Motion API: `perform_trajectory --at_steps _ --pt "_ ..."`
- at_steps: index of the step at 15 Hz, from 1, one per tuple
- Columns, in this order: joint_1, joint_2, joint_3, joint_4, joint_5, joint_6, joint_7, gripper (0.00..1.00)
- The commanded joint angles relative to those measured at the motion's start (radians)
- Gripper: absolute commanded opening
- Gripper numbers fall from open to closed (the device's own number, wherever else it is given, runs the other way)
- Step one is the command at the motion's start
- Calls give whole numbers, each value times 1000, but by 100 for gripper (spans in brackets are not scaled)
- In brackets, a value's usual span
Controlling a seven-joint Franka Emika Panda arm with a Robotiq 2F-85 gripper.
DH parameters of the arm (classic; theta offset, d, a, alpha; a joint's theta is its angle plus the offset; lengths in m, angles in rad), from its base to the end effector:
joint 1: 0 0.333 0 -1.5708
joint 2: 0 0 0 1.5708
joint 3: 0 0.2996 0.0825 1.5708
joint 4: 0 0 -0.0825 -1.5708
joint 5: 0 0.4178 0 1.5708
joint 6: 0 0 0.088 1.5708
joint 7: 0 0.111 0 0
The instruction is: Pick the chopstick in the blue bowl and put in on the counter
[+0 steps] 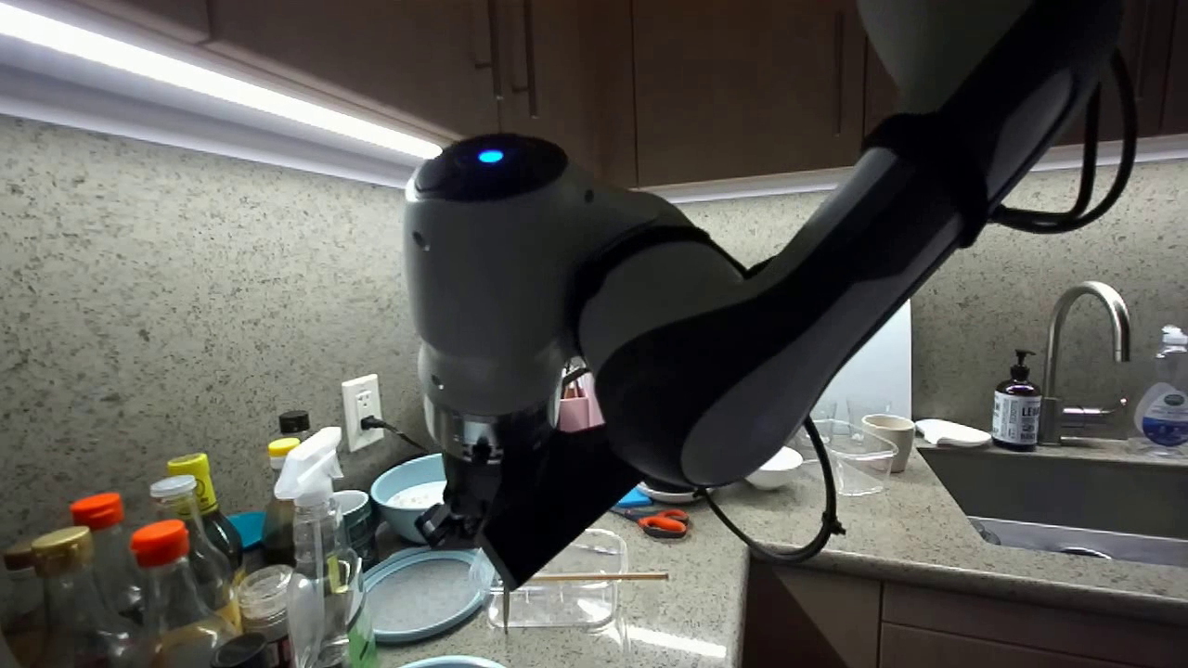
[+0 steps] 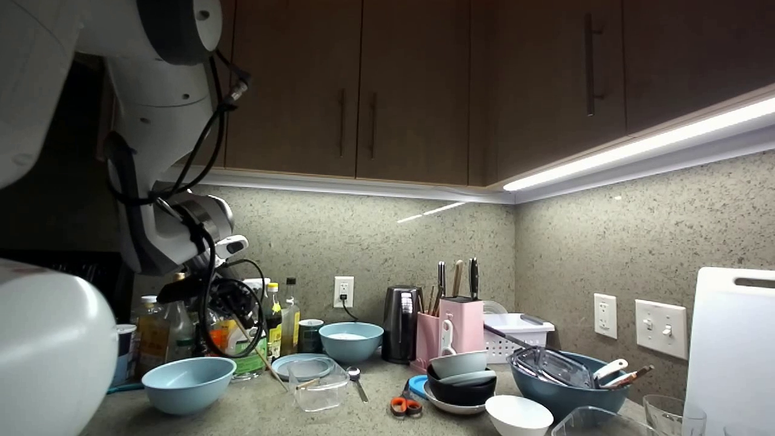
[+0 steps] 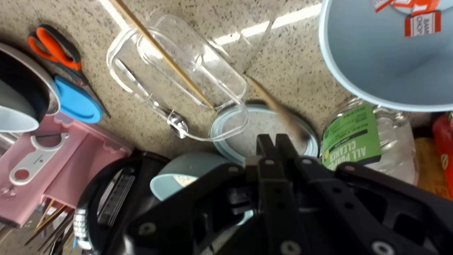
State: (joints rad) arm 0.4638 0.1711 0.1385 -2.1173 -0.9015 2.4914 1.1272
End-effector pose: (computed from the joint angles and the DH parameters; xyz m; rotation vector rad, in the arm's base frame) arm 0.5011 0.3464 0.3108 2.7869 0.2109 0.8225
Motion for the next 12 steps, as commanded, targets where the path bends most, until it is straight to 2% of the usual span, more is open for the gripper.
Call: perform_trajectory --at_steps 1,3,5,6,7,8,10,11,12 --pt "-28 -103 29 -80 -210 20 198 7" --pt "-51 -127 46 -91 -290 23 280 7" --pt "-77 -135 58 -94 -320 26 316 7" --pt "-90 -130 63 -89 -301 18 296 13" --pt "-87 -99 79 -51 -277 -3 264 7" --pt "-96 -100 80 -52 -277 -3 264 12" --pt "-104 -100 80 -53 -277 -3 264 13" --pt "-102 -84 83 -46 -250 -13 271 38" --pt "-97 -72 92 -52 -218 -30 266 38"
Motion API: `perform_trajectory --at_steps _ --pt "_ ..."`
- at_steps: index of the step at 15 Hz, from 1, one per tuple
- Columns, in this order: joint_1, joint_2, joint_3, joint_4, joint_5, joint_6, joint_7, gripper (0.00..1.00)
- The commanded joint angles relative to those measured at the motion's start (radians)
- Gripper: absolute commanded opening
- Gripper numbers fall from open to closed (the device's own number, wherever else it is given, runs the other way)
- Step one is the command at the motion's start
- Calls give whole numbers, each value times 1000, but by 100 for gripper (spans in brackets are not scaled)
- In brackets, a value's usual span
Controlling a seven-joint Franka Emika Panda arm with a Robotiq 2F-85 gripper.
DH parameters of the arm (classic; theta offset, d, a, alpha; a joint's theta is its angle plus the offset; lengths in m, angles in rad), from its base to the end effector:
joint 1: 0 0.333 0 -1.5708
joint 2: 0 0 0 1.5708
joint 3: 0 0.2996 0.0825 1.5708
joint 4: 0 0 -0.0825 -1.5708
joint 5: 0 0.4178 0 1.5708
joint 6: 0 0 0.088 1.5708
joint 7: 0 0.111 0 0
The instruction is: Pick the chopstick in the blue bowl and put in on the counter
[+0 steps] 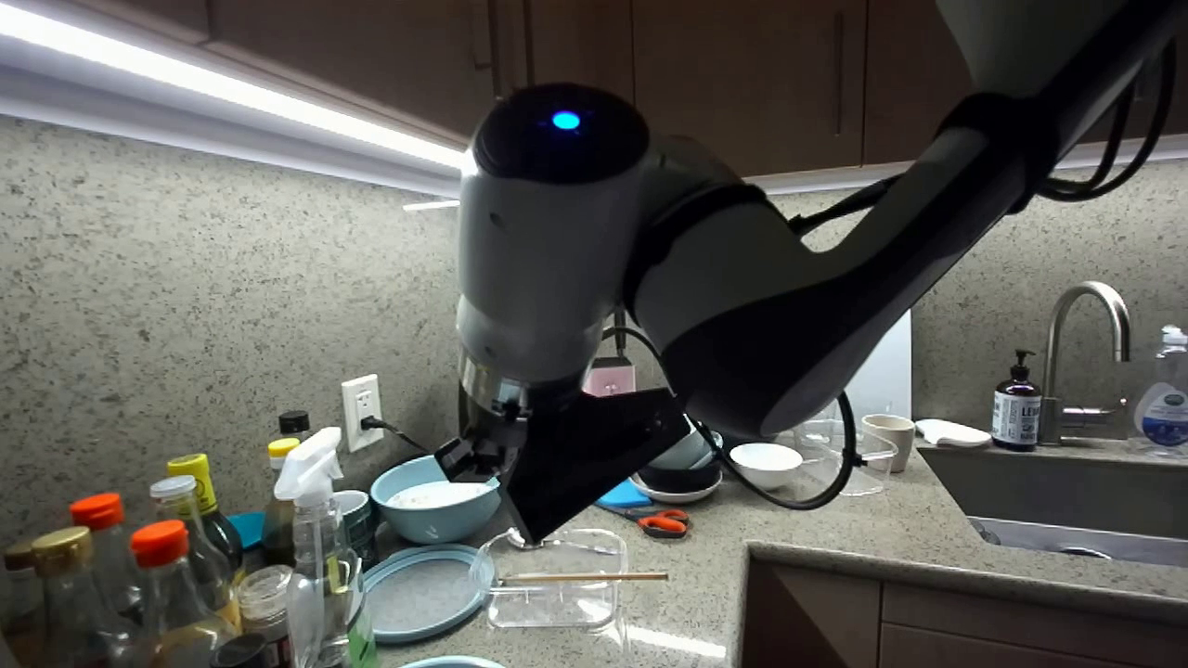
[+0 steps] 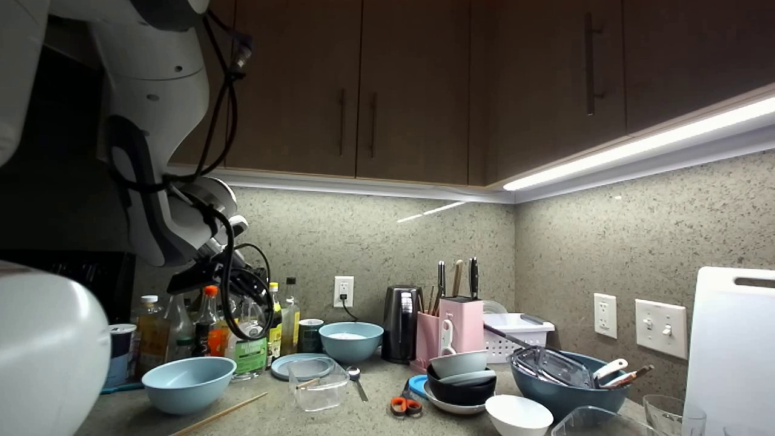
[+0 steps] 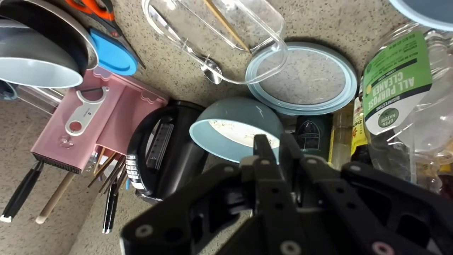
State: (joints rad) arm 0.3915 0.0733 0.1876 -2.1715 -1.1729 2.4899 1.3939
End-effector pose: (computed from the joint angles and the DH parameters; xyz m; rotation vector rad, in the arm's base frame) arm 0.4956 0.3265 0.3427 2.6773 0.0981 1.0973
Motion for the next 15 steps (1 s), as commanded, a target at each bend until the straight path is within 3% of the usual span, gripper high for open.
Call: perform_trajectory --at_steps 1,4,6,7,10,12,13,15 --pt "-19 24 54 -12 75 -64 19 44" --pt "-7 22 82 -51 105 -96 71 62" --pt "-3 24 92 -52 61 -111 139 75" --pt "-16 42 92 -30 80 -92 80 56" --pt "-13 41 99 -33 81 -102 101 74" --pt "-13 41 98 -33 81 -102 101 75" --pt "-13 41 98 -33 81 -102 101 94" --pt "-15 82 100 -47 127 -57 164 99"
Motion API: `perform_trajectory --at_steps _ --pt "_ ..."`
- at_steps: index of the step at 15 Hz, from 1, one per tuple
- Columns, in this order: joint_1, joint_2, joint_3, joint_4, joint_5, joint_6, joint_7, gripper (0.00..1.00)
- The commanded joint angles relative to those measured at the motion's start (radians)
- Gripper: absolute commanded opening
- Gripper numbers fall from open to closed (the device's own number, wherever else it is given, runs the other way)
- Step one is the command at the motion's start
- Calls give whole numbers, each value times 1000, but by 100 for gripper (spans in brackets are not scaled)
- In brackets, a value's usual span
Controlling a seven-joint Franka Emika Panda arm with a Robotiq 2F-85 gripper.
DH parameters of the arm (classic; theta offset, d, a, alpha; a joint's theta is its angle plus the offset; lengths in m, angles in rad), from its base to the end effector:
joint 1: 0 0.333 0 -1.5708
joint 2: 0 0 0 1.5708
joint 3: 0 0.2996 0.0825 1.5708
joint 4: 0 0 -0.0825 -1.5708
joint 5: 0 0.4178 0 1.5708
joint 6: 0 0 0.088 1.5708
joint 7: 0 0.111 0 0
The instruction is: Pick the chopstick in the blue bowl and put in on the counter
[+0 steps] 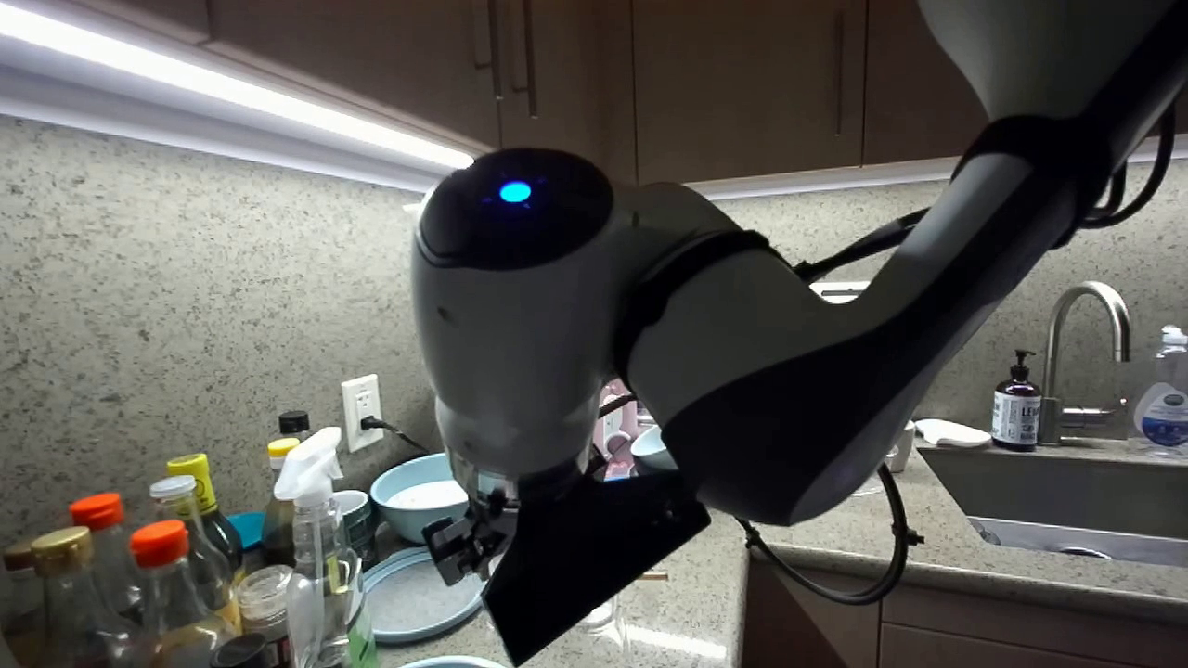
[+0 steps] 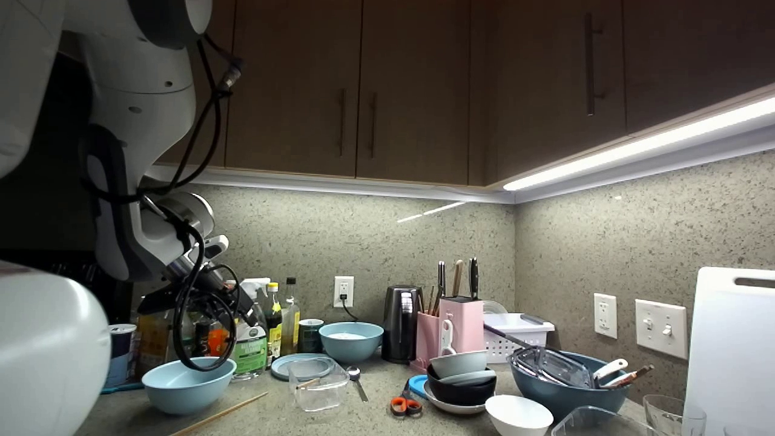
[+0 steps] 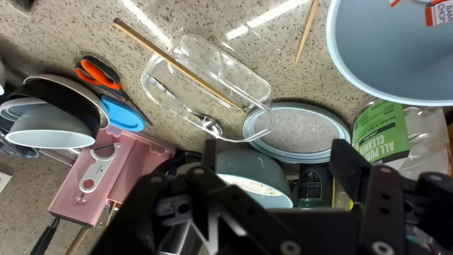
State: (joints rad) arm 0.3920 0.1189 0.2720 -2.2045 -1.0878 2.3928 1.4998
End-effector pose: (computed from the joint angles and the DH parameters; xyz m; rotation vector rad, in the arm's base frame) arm 0.4616 0.3488 0.2973 2.7123 -0.0475 0.9529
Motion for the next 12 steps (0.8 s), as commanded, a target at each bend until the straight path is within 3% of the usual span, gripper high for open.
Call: perform_trajectory --at_steps 1,5,7,8,12 --pt "-19 59 18 -34 90 87 78 100" --pt "-7 160 -12 -76 83 248 256 100" --pt "23 183 -41 -72 -1 252 409 100" --pt "10 180 -24 -61 58 226 283 100" --pt "11 196 -29 -51 49 228 302 100"
